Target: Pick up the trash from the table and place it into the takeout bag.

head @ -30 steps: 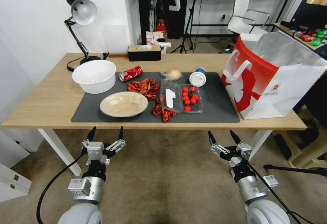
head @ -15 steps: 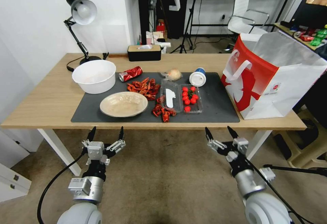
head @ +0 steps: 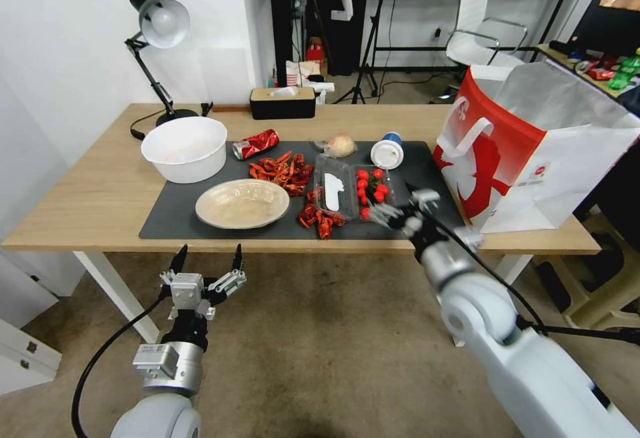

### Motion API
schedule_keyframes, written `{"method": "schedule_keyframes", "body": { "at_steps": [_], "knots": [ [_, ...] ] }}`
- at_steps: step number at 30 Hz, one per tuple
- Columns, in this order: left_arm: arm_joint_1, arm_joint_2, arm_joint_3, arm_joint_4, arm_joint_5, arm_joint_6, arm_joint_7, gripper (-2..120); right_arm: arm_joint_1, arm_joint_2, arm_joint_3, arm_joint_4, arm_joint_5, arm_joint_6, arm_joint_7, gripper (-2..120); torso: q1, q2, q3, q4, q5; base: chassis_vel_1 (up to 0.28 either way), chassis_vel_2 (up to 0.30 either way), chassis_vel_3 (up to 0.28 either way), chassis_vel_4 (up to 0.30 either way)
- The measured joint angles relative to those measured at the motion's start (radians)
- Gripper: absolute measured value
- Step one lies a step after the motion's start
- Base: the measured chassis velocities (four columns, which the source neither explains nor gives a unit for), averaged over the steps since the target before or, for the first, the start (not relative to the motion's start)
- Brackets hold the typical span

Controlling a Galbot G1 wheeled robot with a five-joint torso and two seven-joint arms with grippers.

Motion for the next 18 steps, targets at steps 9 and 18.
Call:
{"method": "schedule_keyframes", "body": {
  "at_steps": [9,18],
  "knots": [
    [-0.001,0.002,-0.017,-0.005,-0.004,0.009,-0.005,100,0.235,0.027,-0.128,-0.077,0.033,-0.162,0.225,100,0.0,0.0,0.0,-0.0004,0.0002,0.0,0.0,0.0,0.0],
    [-0.005,0.002,-0.022,0.004,-0.008,0.01,-0.006,100,0.429,0.054,-0.195,-0.187,0.131,-0.315,0.375,100,0.0,0.0,0.0,-0.0004,0.0001,0.0,0.0,0.0,0.0]
  ]
}}
